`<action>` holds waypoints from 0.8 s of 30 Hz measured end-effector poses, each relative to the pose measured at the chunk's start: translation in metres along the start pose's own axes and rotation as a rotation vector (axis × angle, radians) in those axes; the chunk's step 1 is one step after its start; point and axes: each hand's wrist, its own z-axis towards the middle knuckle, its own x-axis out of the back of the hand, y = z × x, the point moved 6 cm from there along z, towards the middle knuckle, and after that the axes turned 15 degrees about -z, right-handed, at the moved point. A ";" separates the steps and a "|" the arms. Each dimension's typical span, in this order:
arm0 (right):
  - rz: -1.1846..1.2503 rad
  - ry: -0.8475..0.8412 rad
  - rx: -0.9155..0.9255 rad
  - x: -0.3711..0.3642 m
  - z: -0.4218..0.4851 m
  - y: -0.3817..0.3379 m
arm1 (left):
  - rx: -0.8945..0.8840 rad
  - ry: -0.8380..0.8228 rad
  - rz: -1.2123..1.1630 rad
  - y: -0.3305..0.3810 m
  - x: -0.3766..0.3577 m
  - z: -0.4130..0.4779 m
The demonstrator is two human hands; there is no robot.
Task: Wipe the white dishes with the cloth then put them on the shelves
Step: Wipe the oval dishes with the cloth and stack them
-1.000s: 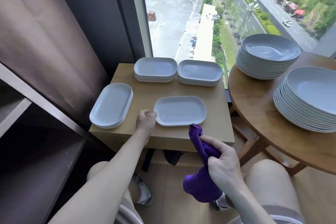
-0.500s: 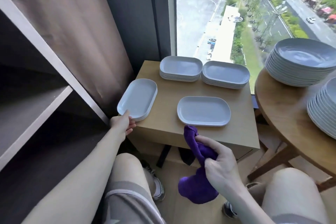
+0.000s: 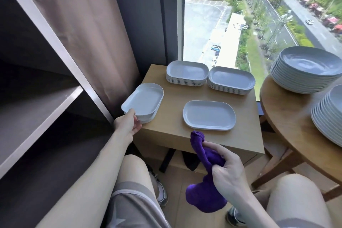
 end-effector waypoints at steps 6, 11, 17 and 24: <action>0.041 -0.015 -0.014 0.004 -0.006 -0.012 | -0.095 -0.077 -0.272 0.005 0.013 -0.052; 0.066 -0.018 0.003 0.008 -0.014 -0.030 | -0.026 -0.216 -0.446 -0.008 0.039 -0.071; 0.074 -0.030 0.062 0.007 -0.022 -0.052 | 0.105 -0.505 -0.494 -0.027 0.043 -0.109; 0.138 -0.039 0.160 0.018 -0.015 -0.085 | 0.316 -0.676 -0.490 -0.049 0.012 -0.159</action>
